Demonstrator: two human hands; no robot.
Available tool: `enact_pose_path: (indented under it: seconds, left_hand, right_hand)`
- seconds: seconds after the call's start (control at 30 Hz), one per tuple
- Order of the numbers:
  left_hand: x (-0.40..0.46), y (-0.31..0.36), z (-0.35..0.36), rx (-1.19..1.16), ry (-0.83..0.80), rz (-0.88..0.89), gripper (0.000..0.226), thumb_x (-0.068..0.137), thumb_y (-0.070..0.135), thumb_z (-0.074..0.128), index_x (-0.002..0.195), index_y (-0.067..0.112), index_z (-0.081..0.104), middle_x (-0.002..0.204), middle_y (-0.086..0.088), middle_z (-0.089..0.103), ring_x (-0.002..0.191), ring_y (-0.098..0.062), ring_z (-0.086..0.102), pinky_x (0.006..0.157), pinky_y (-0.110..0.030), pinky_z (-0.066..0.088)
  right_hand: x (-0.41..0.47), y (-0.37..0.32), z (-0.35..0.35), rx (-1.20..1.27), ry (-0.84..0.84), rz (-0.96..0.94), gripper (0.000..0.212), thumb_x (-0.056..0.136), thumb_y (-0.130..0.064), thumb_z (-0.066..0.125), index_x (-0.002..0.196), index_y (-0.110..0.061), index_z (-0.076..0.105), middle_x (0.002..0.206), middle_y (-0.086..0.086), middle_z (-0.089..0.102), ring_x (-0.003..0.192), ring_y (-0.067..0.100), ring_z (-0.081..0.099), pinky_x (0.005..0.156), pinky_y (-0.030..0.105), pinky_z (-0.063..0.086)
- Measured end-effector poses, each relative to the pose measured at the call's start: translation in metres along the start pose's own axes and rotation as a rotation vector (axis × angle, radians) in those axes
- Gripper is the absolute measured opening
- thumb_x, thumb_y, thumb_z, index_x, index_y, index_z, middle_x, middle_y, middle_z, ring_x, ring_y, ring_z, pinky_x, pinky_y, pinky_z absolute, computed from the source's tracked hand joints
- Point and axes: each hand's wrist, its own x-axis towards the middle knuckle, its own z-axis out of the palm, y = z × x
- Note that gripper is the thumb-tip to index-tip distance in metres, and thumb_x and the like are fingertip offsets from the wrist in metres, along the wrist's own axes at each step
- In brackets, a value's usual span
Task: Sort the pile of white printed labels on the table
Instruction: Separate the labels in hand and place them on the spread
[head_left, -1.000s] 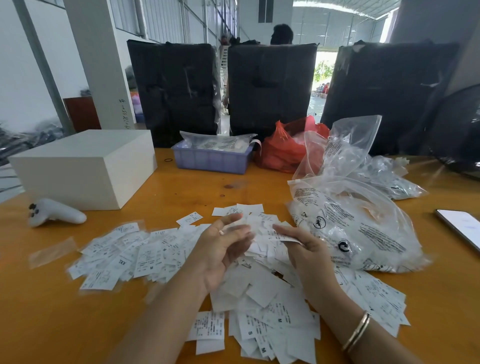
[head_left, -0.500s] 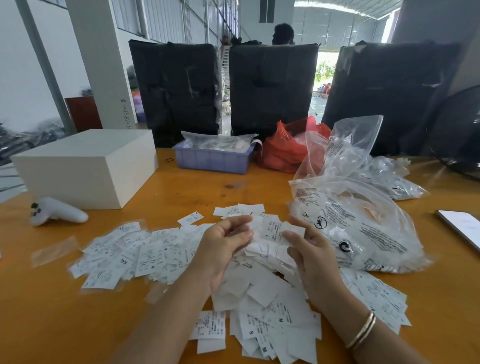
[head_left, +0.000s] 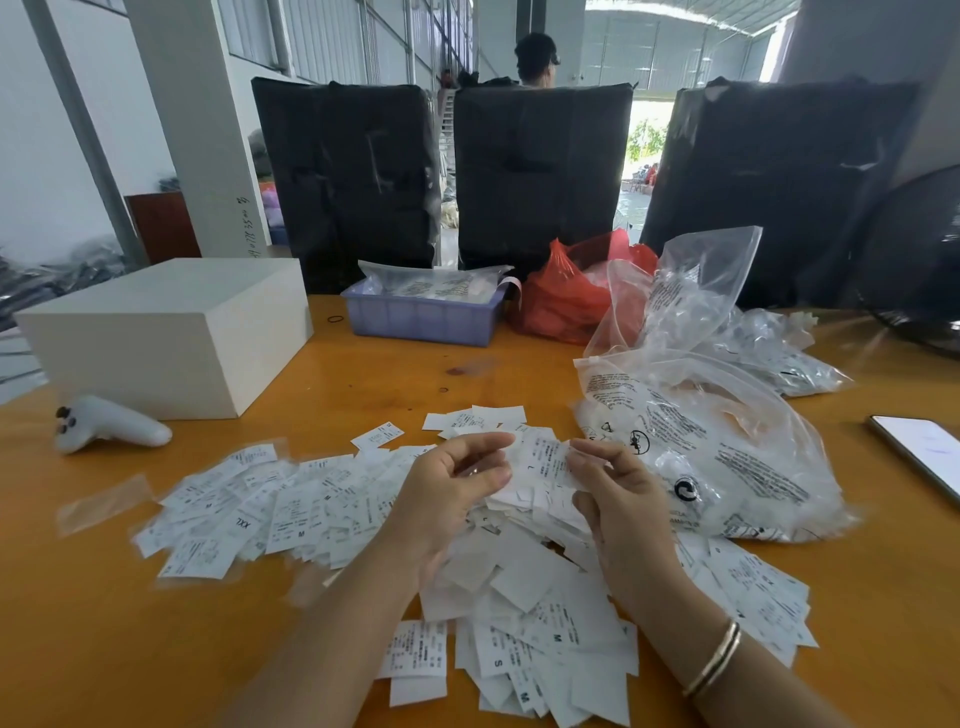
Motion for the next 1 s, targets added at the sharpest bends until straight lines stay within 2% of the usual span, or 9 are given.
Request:
enact_pose_path:
  seconds: [0.07,0.2,0.33,0.47,0.57,0.67,0.73,0.83,1.0]
  left_hand:
    - [0.0002,-0.0001,0.0004,0.011,0.017,-0.008,0.031,0.08,0.0,0.071,0.093,0.028,0.076,0.092,0.005,0.072,0.095,-0.006,0.067,0.081,-0.024,0.056]
    - [0.0008,-0.0013,-0.0003,0.028,0.041,0.011,0.031,0.079,0.002,0.072,0.089,0.032,0.077,0.089,0.008,0.072,0.092,-0.004,0.068,0.078,-0.021,0.055]
    - [0.0029,-0.0015,-0.0026,0.032,0.054,0.035,0.033,0.08,0.004,0.072,0.088,0.036,0.077,0.089,0.012,0.073,0.094,-0.001,0.067,0.079,-0.021,0.055]
    - [0.0032,-0.0021,-0.0026,0.092,0.022,0.045,0.03,0.081,0.006,0.073,0.086,0.035,0.076,0.09,0.013,0.073,0.094,0.0,0.066,0.076,-0.018,0.054]
    - [0.002,-0.0028,-0.0018,0.278,0.039,0.072,0.015,0.082,0.024,0.073,0.086,0.038,0.071,0.086,0.018,0.071,0.088,0.003,0.064,0.07,-0.011,0.05]
    - [-0.0003,-0.0037,-0.0025,0.526,0.052,0.145,0.008,0.079,0.041,0.072,0.082,0.043,0.065,0.081,0.024,0.066,0.077,0.01,0.061,0.06,-0.004,0.046]
    - [-0.0004,-0.0022,-0.0038,0.543,0.053,0.164,0.007,0.08,0.039,0.073,0.079,0.042,0.067,0.076,0.021,0.069,0.075,0.006,0.063,0.062,-0.007,0.048]
    - [0.0019,0.001,-0.0064,0.427,0.042,0.14,0.006,0.083,0.026,0.072,0.082,0.032,0.072,0.077,0.016,0.073,0.075,0.002,0.067,0.066,-0.01,0.049]
    - [-0.0002,-0.0002,-0.0034,0.399,-0.005,0.114,0.004,0.083,0.031,0.068,0.085,0.031,0.072,0.078,0.014,0.074,0.076,-0.001,0.069,0.078,-0.022,0.054]
  right_hand:
    - [-0.0008,0.0012,0.0009,-0.046,-0.026,-0.016,0.021,0.085,-0.004,0.064,0.076,-0.021,0.071,0.058,0.003,0.046,0.041,0.008,0.028,0.037,0.017,0.025]
    - [-0.002,0.0029,0.0015,-0.176,-0.071,-0.03,0.022,0.085,-0.006,0.065,0.076,-0.025,0.07,0.063,0.008,0.049,0.051,0.016,0.034,0.045,0.021,0.029]
    - [-0.0038,0.004,0.0029,-0.302,-0.135,-0.102,0.017,0.085,-0.001,0.065,0.081,-0.017,0.069,0.055,-0.014,0.058,0.042,-0.002,0.045,0.043,0.007,0.035]
    - [-0.0026,0.0051,0.0014,-0.287,-0.105,-0.11,0.017,0.085,-0.006,0.066,0.082,-0.021,0.071,0.054,-0.015,0.054,0.043,-0.001,0.043,0.043,0.008,0.034]
    - [0.0004,0.0052,-0.002,-0.203,-0.052,-0.082,0.018,0.085,-0.01,0.066,0.08,-0.026,0.071,0.059,0.0,0.047,0.047,0.009,0.033,0.042,0.017,0.029]
    - [0.0004,0.0059,-0.0021,-0.227,-0.064,-0.11,0.019,0.086,-0.01,0.065,0.08,-0.027,0.071,0.054,-0.003,0.044,0.043,0.009,0.028,0.039,0.017,0.026]
    - [-0.0001,0.0061,-0.0009,-0.228,-0.055,-0.116,0.019,0.086,-0.01,0.065,0.08,-0.027,0.071,0.056,0.0,0.045,0.043,0.009,0.029,0.039,0.017,0.026]
    - [0.0011,0.005,-0.0025,-0.162,0.011,-0.117,0.02,0.086,-0.011,0.065,0.078,-0.029,0.071,0.059,0.003,0.044,0.046,0.009,0.03,0.043,0.021,0.027]
    - [0.0019,0.0022,-0.0056,-0.072,0.066,-0.15,0.022,0.085,-0.011,0.065,0.078,-0.03,0.071,0.059,-0.002,0.047,0.054,0.013,0.036,0.05,0.021,0.03]
